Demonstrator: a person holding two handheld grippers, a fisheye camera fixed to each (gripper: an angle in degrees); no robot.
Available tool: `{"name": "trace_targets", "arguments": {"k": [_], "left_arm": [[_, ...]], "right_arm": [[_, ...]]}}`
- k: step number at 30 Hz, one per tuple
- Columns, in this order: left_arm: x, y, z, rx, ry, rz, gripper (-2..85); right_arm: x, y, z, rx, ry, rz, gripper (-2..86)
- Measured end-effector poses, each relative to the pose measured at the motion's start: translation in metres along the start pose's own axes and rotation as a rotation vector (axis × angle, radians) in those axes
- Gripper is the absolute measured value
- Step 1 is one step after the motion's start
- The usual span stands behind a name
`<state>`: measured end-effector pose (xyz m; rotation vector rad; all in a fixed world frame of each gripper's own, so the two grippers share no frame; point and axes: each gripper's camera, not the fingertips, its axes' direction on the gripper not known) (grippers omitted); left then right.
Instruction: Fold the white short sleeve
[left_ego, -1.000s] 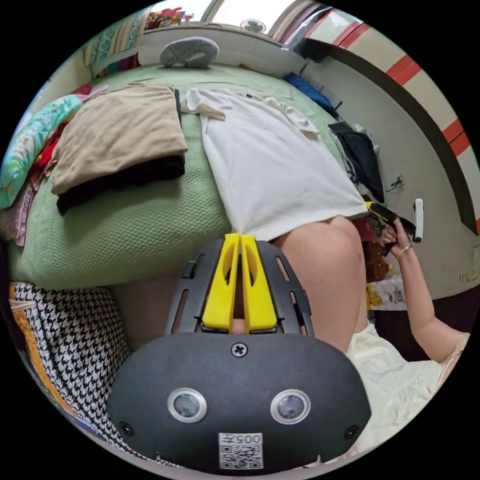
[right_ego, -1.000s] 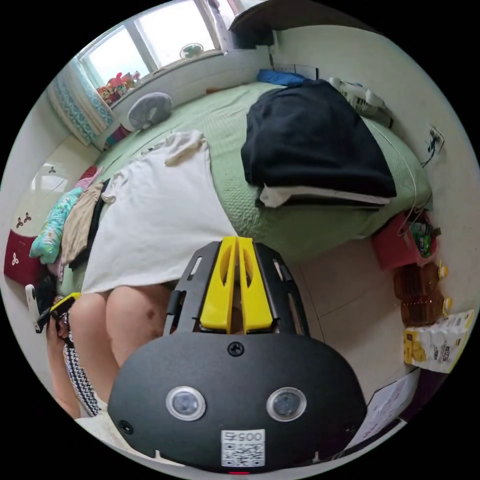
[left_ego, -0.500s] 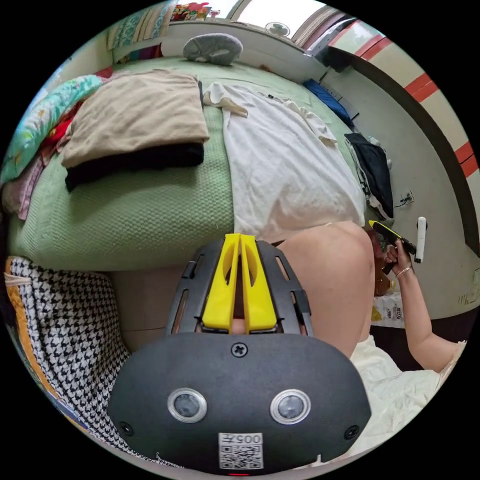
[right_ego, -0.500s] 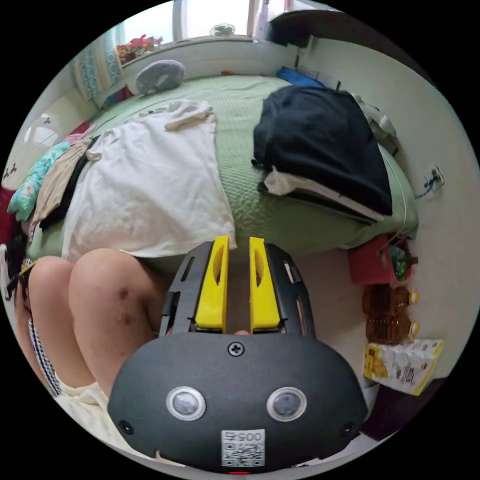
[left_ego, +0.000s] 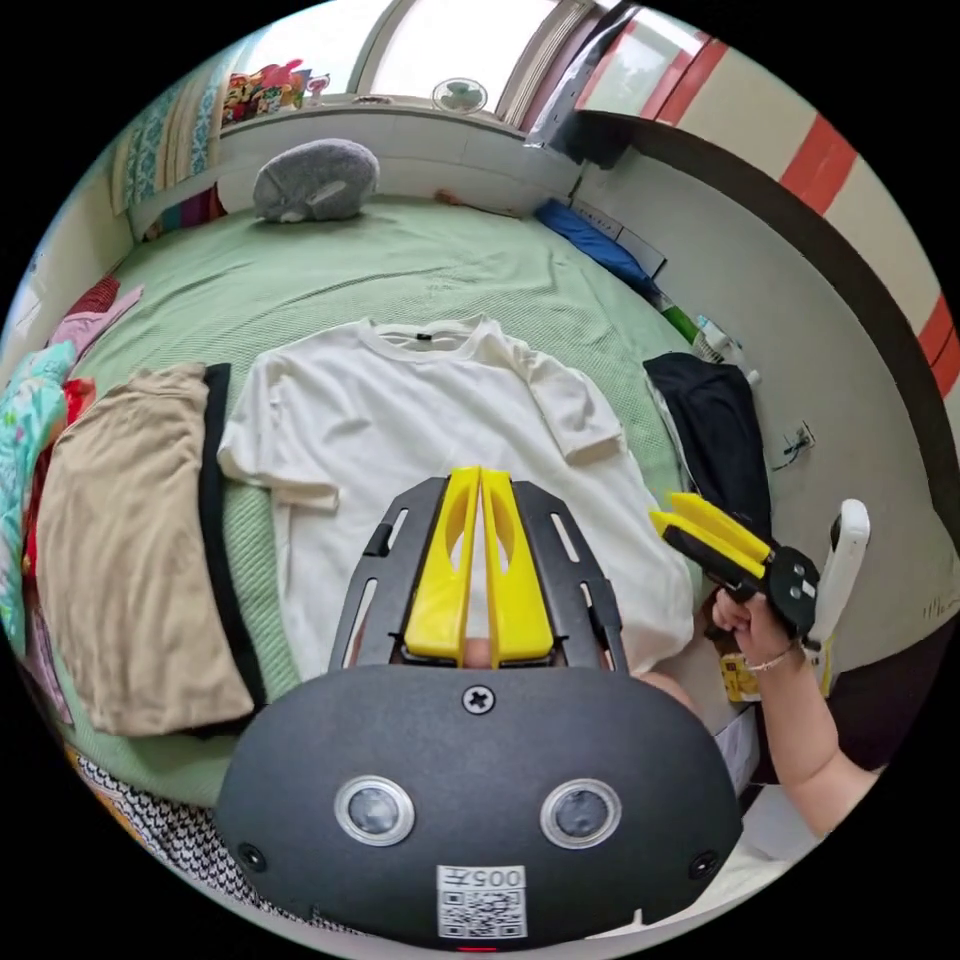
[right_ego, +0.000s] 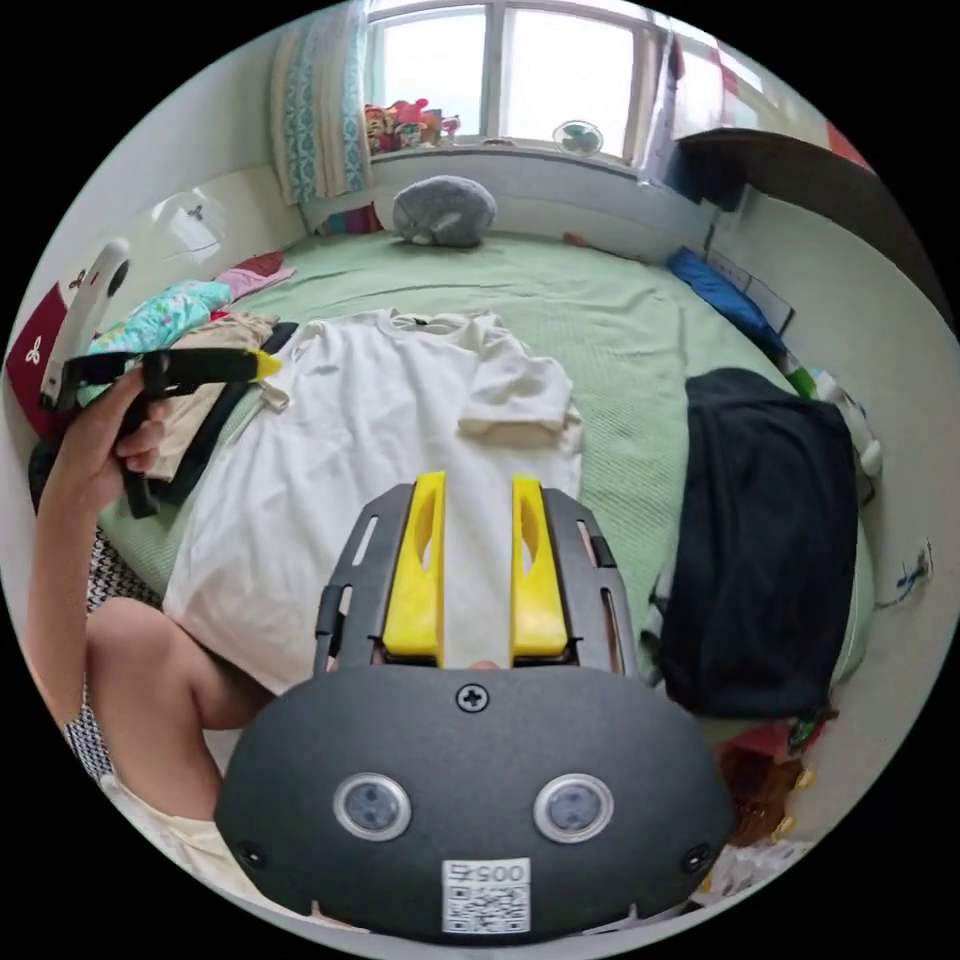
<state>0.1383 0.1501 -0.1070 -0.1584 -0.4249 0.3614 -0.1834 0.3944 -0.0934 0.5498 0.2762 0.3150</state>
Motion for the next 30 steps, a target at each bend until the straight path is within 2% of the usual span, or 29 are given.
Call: {"name": "trace_targets", "arguments": {"k": [8,14,16,20,24,26,28,30], "left_arm": [[-0.011,-0.030,0.054,-0.068,0.006,0.018,-0.5],[-0.028,-0.058,0.086,-0.097,0.057,-0.015,-0.6],[-0.029,-0.064,0.090,-0.093,0.056,-0.008,-0.6],[-0.028,-0.073,0.099,-0.092,0.056,0.031,-0.6],[-0.034,-0.078,0.107,-0.100,0.062,0.049,-0.5],[-0.039,-0.079,0.108,-0.103,0.070,0.043,-0.5],[-0.046,-0.080,0.108,-0.098,0.081,0.028,-0.4],[-0.056,-0.081,0.105,-0.087,0.094,0.014,-0.3]], "right_arm": [[-0.004,-0.068,0.096,-0.166,0.047,-0.080,6.1],[0.025,-0.109,0.068,-0.061,0.054,-0.123,-0.8],[0.047,-0.131,0.061,-0.038,0.132,-0.094,-1.1],[0.133,-0.186,0.055,-0.014,0.250,0.162,-1.1],[0.204,-0.202,0.061,-0.009,0.073,0.482,2.2],[0.208,-0.197,0.062,0.013,0.018,0.521,4.1],[0.197,-0.189,0.064,0.040,-0.050,0.463,5.1],[0.167,-0.175,0.079,-0.030,-0.089,0.351,6.6]]}}
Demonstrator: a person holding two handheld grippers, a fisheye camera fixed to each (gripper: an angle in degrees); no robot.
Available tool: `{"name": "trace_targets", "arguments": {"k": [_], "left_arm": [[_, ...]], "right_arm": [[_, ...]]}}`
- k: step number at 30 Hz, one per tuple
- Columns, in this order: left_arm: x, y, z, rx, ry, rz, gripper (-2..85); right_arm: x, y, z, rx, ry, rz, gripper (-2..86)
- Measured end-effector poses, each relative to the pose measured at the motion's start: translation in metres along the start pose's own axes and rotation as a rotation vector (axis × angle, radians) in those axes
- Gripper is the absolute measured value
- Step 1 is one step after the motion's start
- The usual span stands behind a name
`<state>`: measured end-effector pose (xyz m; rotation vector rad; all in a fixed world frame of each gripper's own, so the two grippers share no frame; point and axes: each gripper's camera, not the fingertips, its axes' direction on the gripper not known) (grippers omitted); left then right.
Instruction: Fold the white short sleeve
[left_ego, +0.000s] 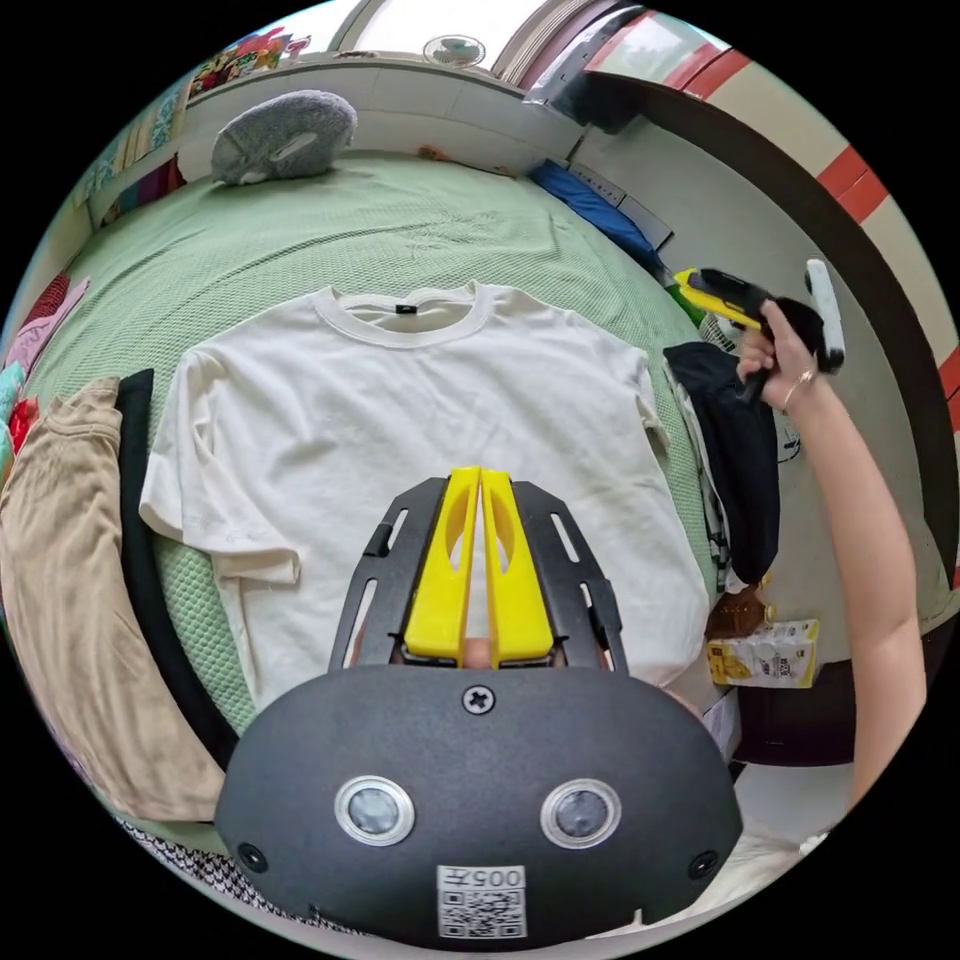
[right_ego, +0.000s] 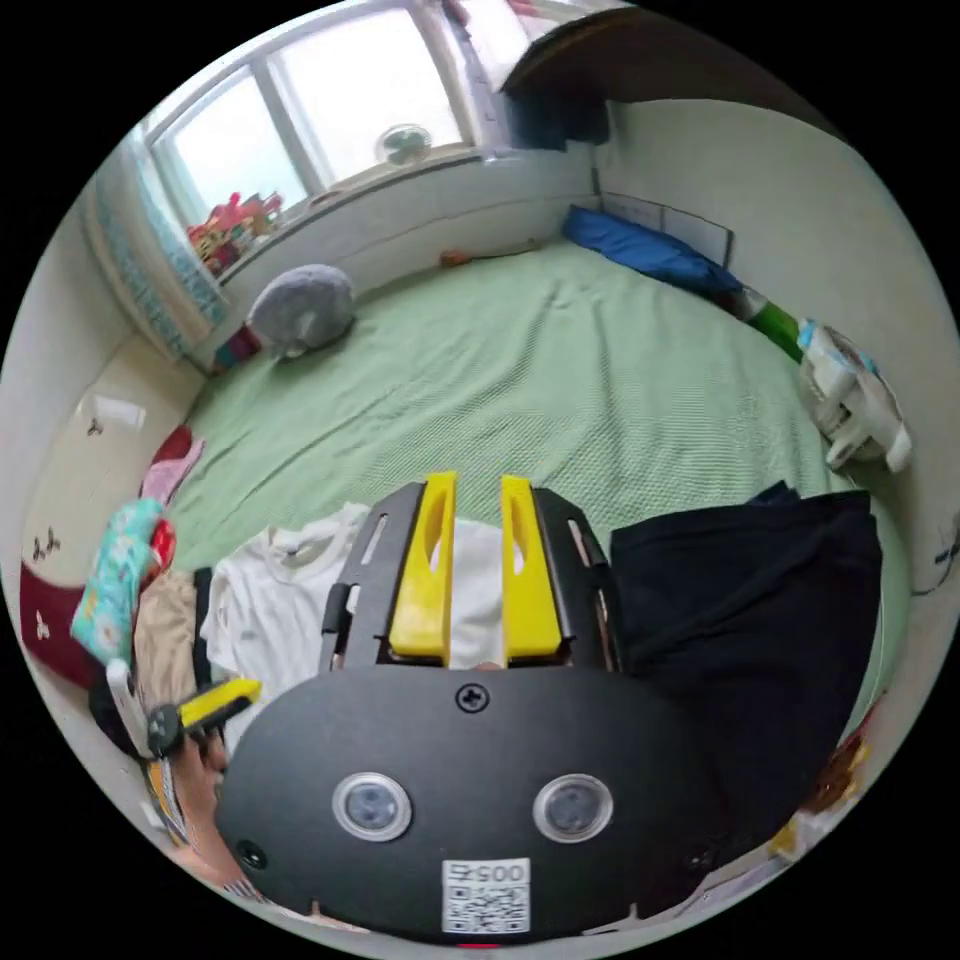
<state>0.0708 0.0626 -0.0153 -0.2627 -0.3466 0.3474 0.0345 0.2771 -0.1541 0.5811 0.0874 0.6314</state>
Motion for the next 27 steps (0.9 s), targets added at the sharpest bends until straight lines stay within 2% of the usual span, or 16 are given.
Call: {"name": "trace_targets", "arguments": {"k": [3,5,11,15,18,21,24,27], "left_arm": [[-0.015,0.003,-0.012,0.018,-0.054,-0.003,0.2],[-0.033,0.008,-0.025,0.056,-0.112,-0.050,1.1],[-0.118,0.049,-0.080,0.205,-0.202,-0.276,8.2],[-0.153,0.071,-0.092,0.205,-0.249,-0.339,10.0],[-0.166,0.076,-0.086,0.195,-0.169,-0.338,10.1],[-0.172,0.072,-0.079,0.152,-0.224,-0.342,10.2],[-0.178,0.068,-0.071,0.114,-0.309,-0.354,10.9],[-0.185,0.073,-0.066,0.138,-0.313,-0.357,10.8]], "right_arm": [[-0.035,0.040,0.022,-0.107,-0.010,-0.121,7.1],[-0.059,0.065,0.025,-0.093,-0.016,-0.174,6.9],[-0.153,0.120,0.042,-0.097,-0.243,-0.277,6.0],[-0.199,0.135,0.067,-0.077,-0.225,-0.379,6.1],[-0.214,0.146,0.084,-0.090,-0.143,-0.465,5.7],[-0.215,0.146,0.090,-0.081,-0.090,-0.441,5.2],[-0.210,0.147,0.098,-0.086,-0.164,-0.388,4.6],[-0.214,0.145,0.106,-0.102,-0.149,-0.389,4.7]]}}
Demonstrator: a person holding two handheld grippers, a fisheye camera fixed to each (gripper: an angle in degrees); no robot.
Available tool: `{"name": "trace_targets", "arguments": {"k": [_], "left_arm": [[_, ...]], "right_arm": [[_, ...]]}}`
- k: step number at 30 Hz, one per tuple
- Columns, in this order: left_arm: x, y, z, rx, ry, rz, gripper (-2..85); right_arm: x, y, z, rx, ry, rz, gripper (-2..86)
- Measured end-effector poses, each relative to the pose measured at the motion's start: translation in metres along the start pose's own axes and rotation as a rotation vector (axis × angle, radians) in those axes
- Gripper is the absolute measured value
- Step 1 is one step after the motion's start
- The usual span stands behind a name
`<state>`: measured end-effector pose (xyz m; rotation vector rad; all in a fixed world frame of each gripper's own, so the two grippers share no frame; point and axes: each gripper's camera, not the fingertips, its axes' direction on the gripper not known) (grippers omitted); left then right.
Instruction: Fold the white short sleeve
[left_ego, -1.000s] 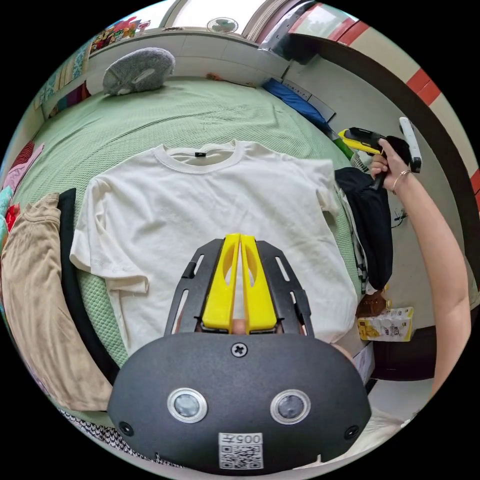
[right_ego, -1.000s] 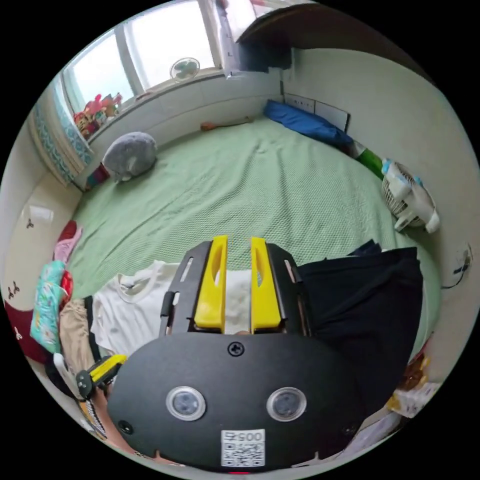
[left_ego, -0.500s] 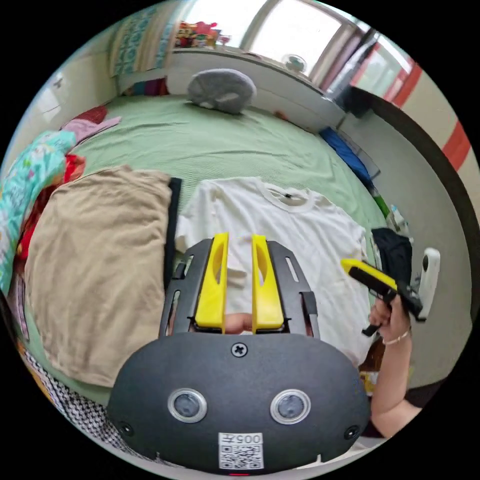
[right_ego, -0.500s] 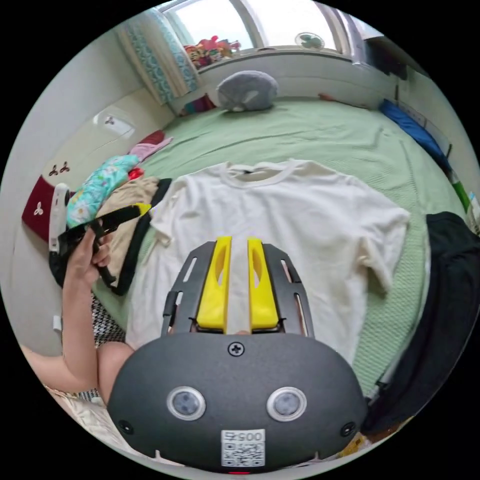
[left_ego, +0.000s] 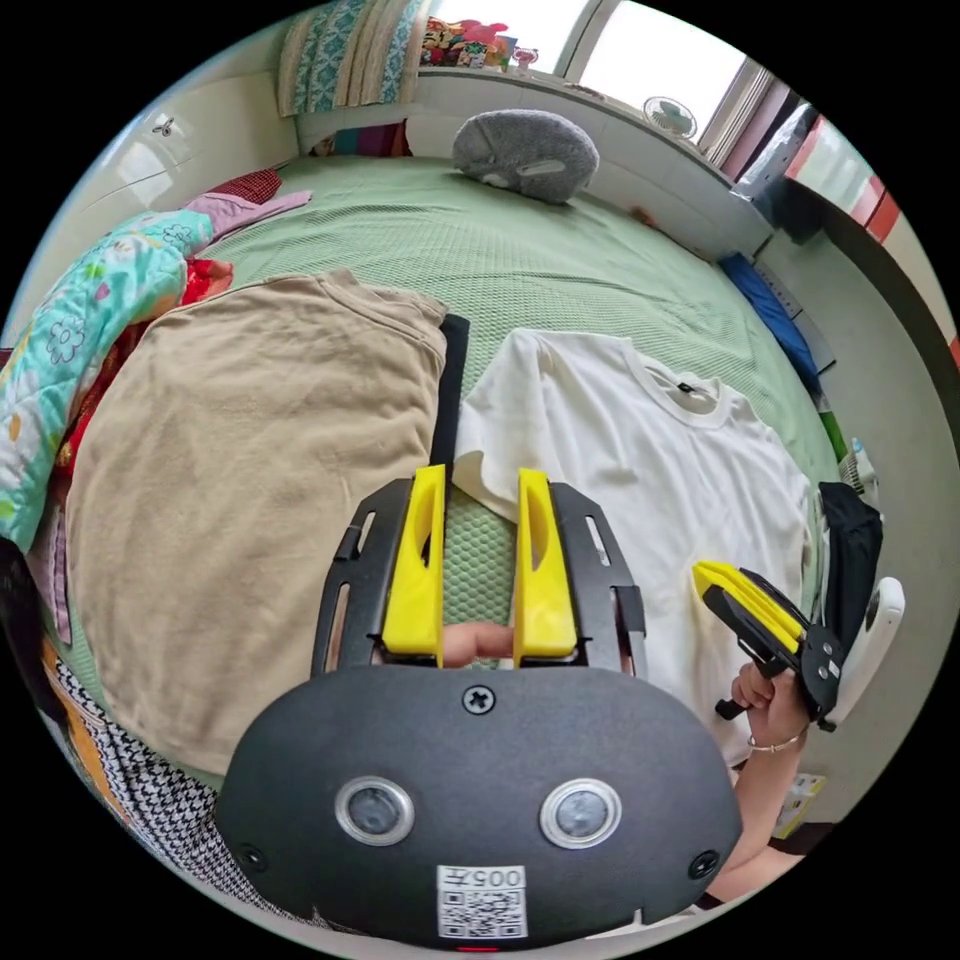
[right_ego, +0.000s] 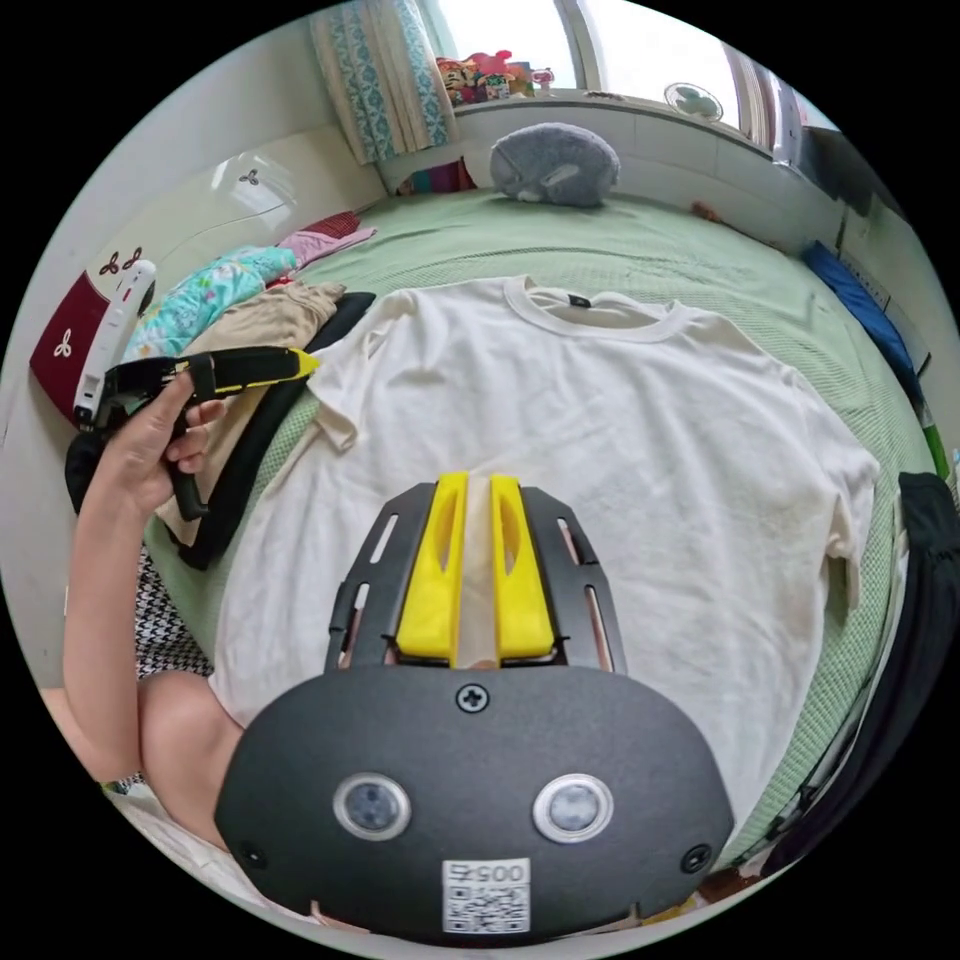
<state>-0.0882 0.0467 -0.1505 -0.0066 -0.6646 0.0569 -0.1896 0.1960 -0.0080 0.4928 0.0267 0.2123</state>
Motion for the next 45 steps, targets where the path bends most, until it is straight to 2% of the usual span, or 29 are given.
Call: {"name": "trace_targets", "arguments": {"k": [7,9,15,21,25,27,30,35,39,41,43,45], "left_arm": [[-0.025,0.004,0.002,0.013,0.017,-0.075,4.4],[-0.031,0.005,-0.012,0.014,0.070,-0.063,2.0],[-0.062,0.022,-0.084,0.330,0.026,-0.139,0.6],[-0.107,0.043,-0.106,0.433,0.027,-0.253,1.3],[-0.105,0.039,-0.107,0.376,0.127,-0.179,4.8],[-0.090,0.032,-0.102,0.267,0.174,-0.086,5.5],[-0.072,0.037,-0.103,0.231,0.056,-0.096,9.1],[-0.051,0.041,-0.097,0.157,-0.010,-0.066,11.1],[-0.047,0.023,-0.070,0.031,-0.036,-0.076,10.6],[-0.044,0.018,-0.076,0.038,-0.097,-0.078,7.6],[-0.046,0.014,-0.086,0.110,-0.046,-0.098,3.8],[-0.051,-0.002,-0.091,0.132,-0.100,-0.096,1.8]], "right_arm": [[-0.022,-0.007,0.015,-0.026,0.093,-0.064,4.5],[-0.028,-0.009,0.018,-0.027,0.109,-0.082,4.5],[-0.030,-0.012,0.023,-0.018,0.093,-0.060,4.3],[-0.035,-0.016,0.028,-0.023,0.096,-0.066,4.2],[-0.038,-0.018,0.030,-0.025,0.102,-0.068,4.2],[-0.040,-0.019,0.032,-0.029,0.112,-0.072,4.2],[-0.041,-0.022,0.033,-0.032,0.111,-0.069,4.2],[-0.043,-0.025,0.034,-0.037,0.120,-0.070,4.2],[-0.045,-0.026,0.035,-0.036,0.135,-0.078,4.2],[-0.045,-0.027,0.035,-0.038,0.134,-0.077,4.2],[-0.043,-0.028,0.034,-0.037,0.127,-0.073,4.2],[-0.040,-0.029,0.033,-0.038,0.113,-0.065,4.2]]}}
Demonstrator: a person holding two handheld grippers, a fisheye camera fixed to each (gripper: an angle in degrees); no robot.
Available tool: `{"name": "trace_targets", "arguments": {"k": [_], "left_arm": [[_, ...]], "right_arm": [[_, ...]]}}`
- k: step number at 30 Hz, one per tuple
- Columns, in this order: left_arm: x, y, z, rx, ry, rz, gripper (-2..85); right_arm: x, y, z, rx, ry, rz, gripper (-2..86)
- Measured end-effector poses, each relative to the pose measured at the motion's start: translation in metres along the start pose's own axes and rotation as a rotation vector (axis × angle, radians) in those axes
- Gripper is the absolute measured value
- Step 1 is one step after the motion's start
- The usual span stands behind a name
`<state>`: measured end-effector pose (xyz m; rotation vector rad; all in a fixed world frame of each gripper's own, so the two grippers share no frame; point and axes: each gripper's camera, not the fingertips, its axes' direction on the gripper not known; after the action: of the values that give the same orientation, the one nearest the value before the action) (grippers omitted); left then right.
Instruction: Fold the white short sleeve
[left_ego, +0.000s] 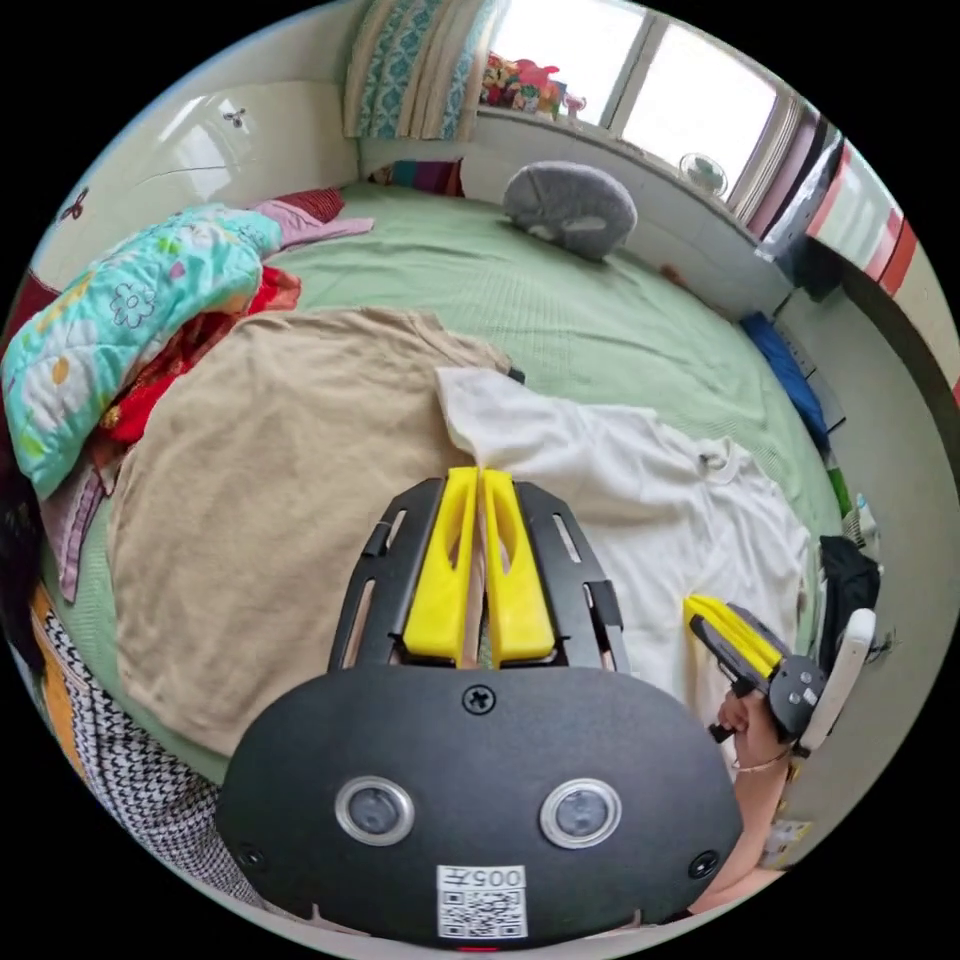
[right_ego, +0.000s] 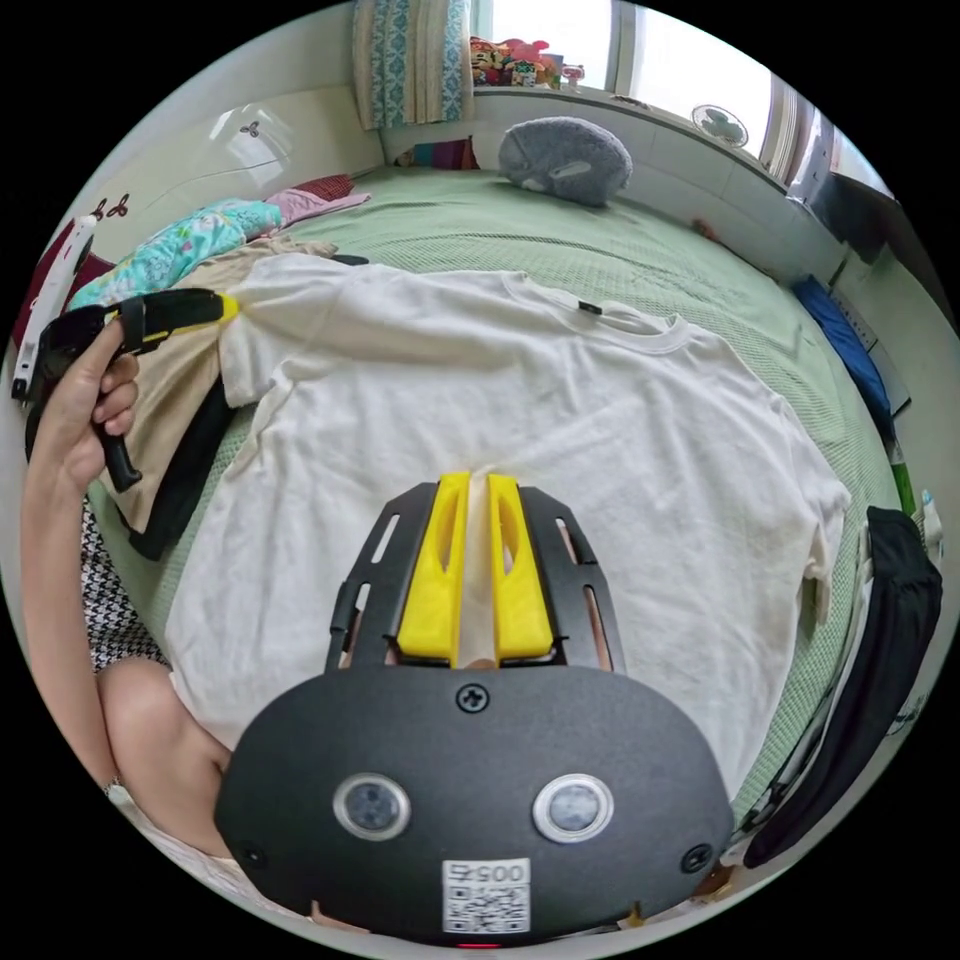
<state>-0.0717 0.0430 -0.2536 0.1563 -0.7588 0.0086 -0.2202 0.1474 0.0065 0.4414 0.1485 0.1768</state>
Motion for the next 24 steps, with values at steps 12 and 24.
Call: {"name": "trace_targets", "arguments": {"k": [12,24], "left_arm": [[0.035,-0.005,-0.039,0.080,0.050,0.022,5.2],[0.175,0.005,-0.036,-0.311,0.167,0.034,-0.4]], "right_arm": [[0.019,-0.007,-0.013,0.020,0.004,0.105,5.1],[0.040,-0.015,-0.091,-0.007,0.214,0.379,-1.1]]}}
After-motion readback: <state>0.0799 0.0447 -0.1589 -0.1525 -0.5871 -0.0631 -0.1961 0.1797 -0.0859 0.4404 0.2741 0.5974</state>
